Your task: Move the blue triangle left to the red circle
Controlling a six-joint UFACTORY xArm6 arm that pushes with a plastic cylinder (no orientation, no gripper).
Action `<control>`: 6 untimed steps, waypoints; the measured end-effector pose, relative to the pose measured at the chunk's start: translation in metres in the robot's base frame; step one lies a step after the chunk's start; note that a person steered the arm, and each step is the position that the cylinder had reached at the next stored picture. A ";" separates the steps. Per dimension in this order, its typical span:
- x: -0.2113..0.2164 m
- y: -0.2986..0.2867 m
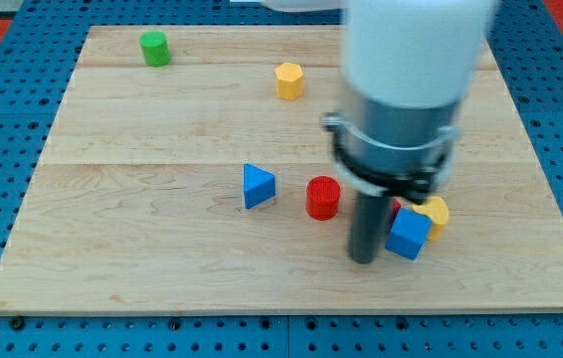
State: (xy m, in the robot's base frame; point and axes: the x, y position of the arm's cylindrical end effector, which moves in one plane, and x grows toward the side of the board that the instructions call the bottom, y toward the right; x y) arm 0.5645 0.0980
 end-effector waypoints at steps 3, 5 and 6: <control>-0.004 -0.021; -0.039 -0.184; -0.082 -0.198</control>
